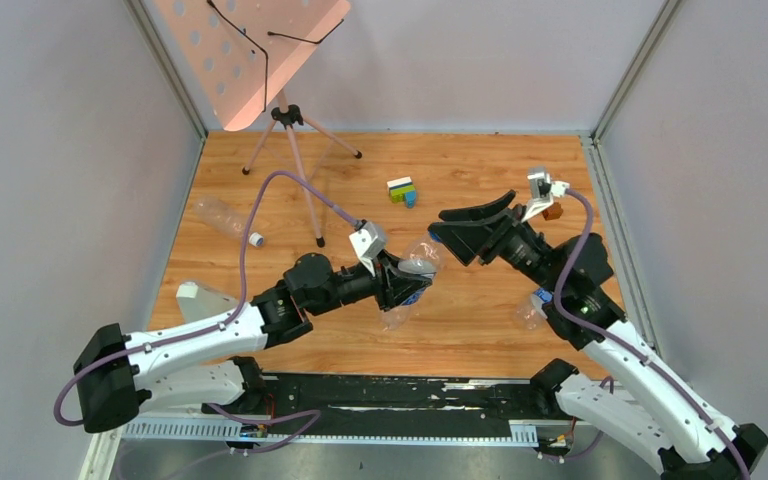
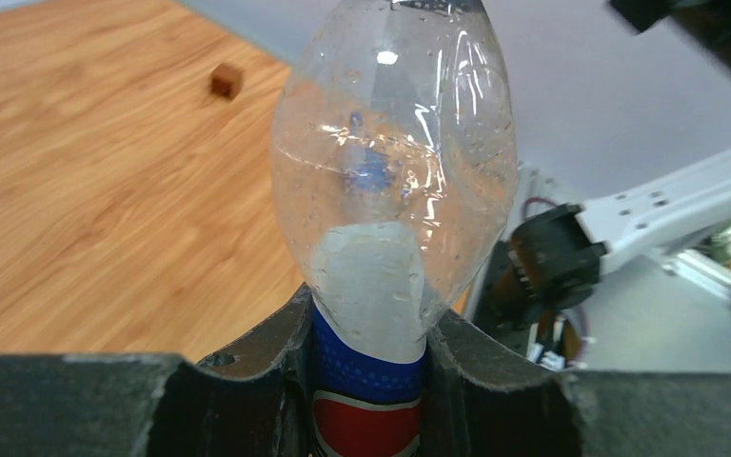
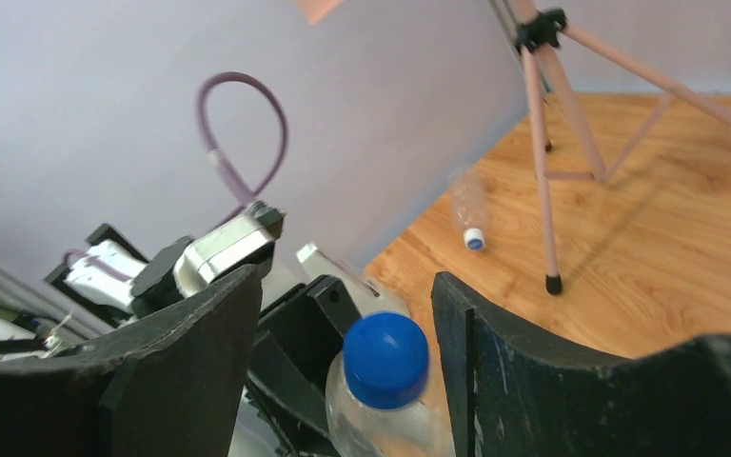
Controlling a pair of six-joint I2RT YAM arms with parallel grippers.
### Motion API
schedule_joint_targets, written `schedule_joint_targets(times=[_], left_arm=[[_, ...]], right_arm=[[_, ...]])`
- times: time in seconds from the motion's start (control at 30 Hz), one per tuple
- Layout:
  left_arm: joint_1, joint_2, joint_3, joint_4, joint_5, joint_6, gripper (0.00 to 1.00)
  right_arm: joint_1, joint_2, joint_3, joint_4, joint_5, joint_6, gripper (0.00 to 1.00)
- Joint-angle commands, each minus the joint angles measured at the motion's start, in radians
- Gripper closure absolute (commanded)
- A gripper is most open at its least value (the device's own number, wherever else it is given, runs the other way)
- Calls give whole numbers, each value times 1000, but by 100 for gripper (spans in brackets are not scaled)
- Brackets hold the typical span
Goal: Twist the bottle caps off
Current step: Unscrew the bottle cap from the plastic bottle.
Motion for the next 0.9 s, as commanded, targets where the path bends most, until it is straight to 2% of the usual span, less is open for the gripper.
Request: schedule_joint_targets(times=[0.0, 0.27, 0.4, 0.6, 0.77, 0.87], left_arm=[[-55, 18, 55, -171, -273, 102, 100], [-87, 39, 85, -210, -369, 109, 100], [-95, 23, 75, -200, -398, 114, 100], [-100, 5, 60, -185, -417, 118, 100], [-100, 2, 53, -180, -435, 120, 100], [-101, 7, 62, -198, -442, 124, 100]], right_arm=[[67, 43, 59, -112, 209, -49, 34], [114, 80, 26, -91, 306, 7, 40], [116, 96, 21, -136, 374, 52, 37], [116, 135, 23, -142, 378, 88, 36], [116, 157, 16, -110, 313, 110, 42], [116, 158, 6, -88, 304, 118, 56]])
